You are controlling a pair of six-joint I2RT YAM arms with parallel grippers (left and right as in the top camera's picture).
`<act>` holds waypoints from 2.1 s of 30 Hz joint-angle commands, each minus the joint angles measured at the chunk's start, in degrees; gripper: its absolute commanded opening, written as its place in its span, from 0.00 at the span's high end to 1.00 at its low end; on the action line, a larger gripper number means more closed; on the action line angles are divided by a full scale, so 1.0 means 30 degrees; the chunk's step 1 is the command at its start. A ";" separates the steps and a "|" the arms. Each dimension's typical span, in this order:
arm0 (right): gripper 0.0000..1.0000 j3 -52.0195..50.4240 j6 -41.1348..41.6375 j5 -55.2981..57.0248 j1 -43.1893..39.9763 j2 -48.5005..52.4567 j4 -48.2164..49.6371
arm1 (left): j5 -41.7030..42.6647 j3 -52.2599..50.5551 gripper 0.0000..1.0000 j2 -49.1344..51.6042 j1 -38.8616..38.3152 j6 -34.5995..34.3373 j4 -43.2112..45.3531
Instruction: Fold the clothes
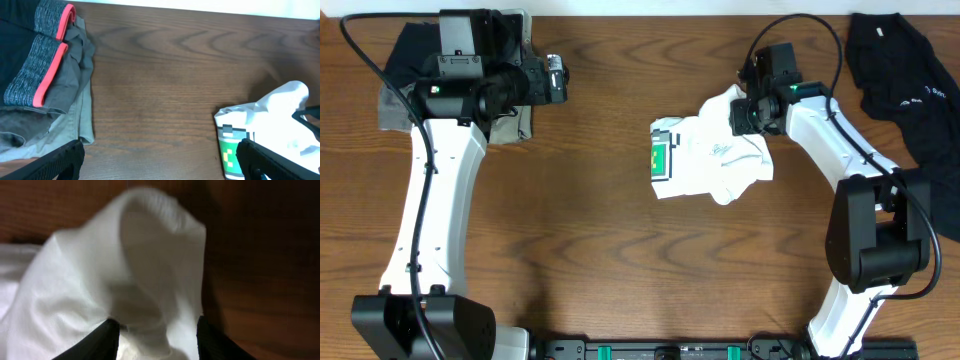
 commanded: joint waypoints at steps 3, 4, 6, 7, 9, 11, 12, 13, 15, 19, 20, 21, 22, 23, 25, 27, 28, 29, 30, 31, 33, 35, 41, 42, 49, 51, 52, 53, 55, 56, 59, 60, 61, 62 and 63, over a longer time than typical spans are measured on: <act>0.66 0.0138 -0.0357 -0.0488 -0.0124 -0.0073 0.0379 | -0.0255 0.0029 0.02 0.0058 0.0073 0.0415 -0.0051; 0.69 0.0138 -0.0656 -0.0984 -0.0131 -0.0073 0.0379 | -0.0255 0.0029 0.02 0.0058 0.0073 0.0415 -0.0051; 0.77 0.0138 -0.1005 -0.1676 -0.0146 -0.0073 0.0335 | -0.0255 0.0029 0.02 0.0058 0.0073 0.0415 -0.0051; 0.85 0.0138 -0.1005 -0.1668 -0.0138 -0.0073 0.0291 | -0.0255 0.0029 0.02 0.0058 0.0073 0.0415 -0.0051; 0.98 0.0138 -0.1122 -0.1661 -0.0146 -0.0073 0.0168 | -0.0255 0.0029 0.02 0.0058 0.0073 0.0415 -0.0044; 0.99 0.0138 -0.1275 -0.1654 -0.0146 -0.0073 0.0255 | -0.0255 0.0029 0.02 0.0058 0.0073 0.0415 -0.0044; 0.99 0.0146 -0.1377 -0.1654 -0.0168 -0.0080 0.0401 | -0.0255 0.0029 0.02 0.0058 0.0073 0.0415 -0.0051; 0.99 0.0189 -0.1545 -0.1654 -0.0204 -0.0117 0.0605 | -0.0255 0.0029 0.02 0.0058 0.0073 0.0415 -0.0051; 0.99 0.0605 -0.1974 -0.1654 -0.0364 -0.0182 0.0670 | -0.0255 0.0029 0.02 0.0058 0.0073 0.0415 -0.0051; 0.99 0.2579 -0.2499 -0.2178 -0.1100 -0.0211 0.0364 | -0.0262 0.0029 0.02 0.0058 0.0073 0.0481 -0.0051; 0.99 0.3053 -0.2696 -0.2594 -0.1333 -0.0211 0.0372 | -0.0262 0.0029 0.02 0.0058 0.0073 0.0481 -0.0051; 0.99 0.3388 -0.2776 -0.2878 -0.1530 -0.0211 0.0444 | -0.0262 0.0029 0.02 0.0058 0.0073 0.0481 -0.0051; 0.99 0.3621 -0.2805 -0.3104 -0.1734 -0.0211 0.0648 | -0.0262 0.0029 0.02 0.0058 0.0073 0.0481 -0.0051; 0.99 0.3657 -0.2849 -0.3308 -0.1953 -0.0211 0.1020 | -0.0262 0.0029 0.02 0.0058 0.0073 0.0481 -0.0051; 0.99 0.3650 -0.2841 -0.3570 -0.2208 -0.0124 0.1253 | -0.0262 0.0029 0.02 0.0058 0.0073 0.0481 -0.0044; 0.73 0.3599 -0.2834 -0.3738 -0.2397 0.0000 0.1137 | -0.0262 0.0029 0.02 0.0058 0.0073 0.0481 -0.0044; 0.37 0.3585 -0.2834 -0.3738 -0.2419 0.0051 0.0889 | -0.0262 0.0029 0.02 0.0058 0.0073 0.0481 -0.0044; 0.07 0.3585 -0.2834 -0.3723 -0.2426 0.0051 0.0546 | -0.0262 0.0029 0.02 0.0058 0.0073 0.0481 -0.0044; 0.01 0.3585 -0.2834 -0.3730 -0.2426 0.0051 0.0270 | -0.0262 0.0029 0.02 0.0058 0.0073 0.0481 -0.0044; 0.01 0.3614 -0.2827 -0.3745 -0.2426 0.0029 -0.0066 | -0.0262 0.0029 0.02 0.0058 0.0073 0.0481 -0.0044; 0.03 0.3759 -0.2747 -0.3978 -0.2412 -0.0022 -0.0838 | -0.0262 0.0029 0.02 0.0058 0.0073 0.0481 -0.0044; 0.15 0.4109 -0.2521 -0.4765 -0.2375 -0.0036 -0.2295 | -0.0262 0.0029 0.02 0.0058 0.0073 0.0481 -0.0051; 0.73 0.4095 -0.1603 -0.6637 -0.1887 -0.0036 -0.6652 | -0.0262 0.0029 0.02 0.0058 0.0073 0.0481 -0.0058; 0.77 0.4058 -0.1610 -0.6623 -0.1705 -0.0036 -0.7446 | -0.0262 0.0029 0.02 0.0058 0.0073 0.0481 -0.0051; 0.81 0.3555 -0.0160 -0.3971 -0.0291 -0.0036 -1.1183 | -0.0262 0.0029 0.02 0.0058 0.0073 0.0481 -0.0073; 0.79 0.3373 0.0284 -0.3497 0.0058 -0.0036 -1.1795 | -0.0262 0.0029 0.02 0.0058 0.0073 0.0481 -0.0117; 0.76 0.3257 0.0583 -0.3133 0.0226 -0.0036 -1.1956 | -0.0262 0.0029 0.02 0.0058 0.0073 0.0481 -0.0131; 0.73 0.3089 0.1027 -0.2506 0.0401 -0.0036 -1.1999 | -0.0262 0.0029 0.02 0.0058 0.0073 0.0481 -0.0138; 0.67 0.2739 0.1741 -0.1574 0.0627 -0.0036 -1.1817 | -0.0262 0.0029 0.02 0.0058 0.0073 0.0481 -0.0146; 0.64 0.2535 0.2011 -0.1202 0.0729 -0.0036 -1.1621 | -0.0262 0.0029 0.02 0.0058 0.0073 0.0481 -0.0146; 0.59 0.1574 0.2710 -0.0634 0.0823 -0.0036 -1.0382 | -0.0262 0.0029 0.02 0.0058 0.0073 0.0481 -0.0146; 0.59 0.1239 0.2812 -0.0641 0.0823 -0.0036 -0.9908 | -0.0262 0.0029 0.02 0.0058 0.0073 0.0481 -0.0146; 0.58 0.0816 0.3009 -0.0641 0.0823 -0.0036 -0.9369 | -0.0262 0.0029 0.02 0.0058 0.0073 0.0481 -0.0138; 0.59 0.0401 0.3162 -0.0656 0.0831 -0.0036 -0.8903 | -0.0262 0.0029 0.02 0.0058 0.0073 0.0481 -0.0138; 0.60 0.0080 0.3279 -0.0656 0.0831 -0.0036 -0.8561 | -0.0262 0.0029 0.02 0.0058 0.0073 0.0481 -0.0146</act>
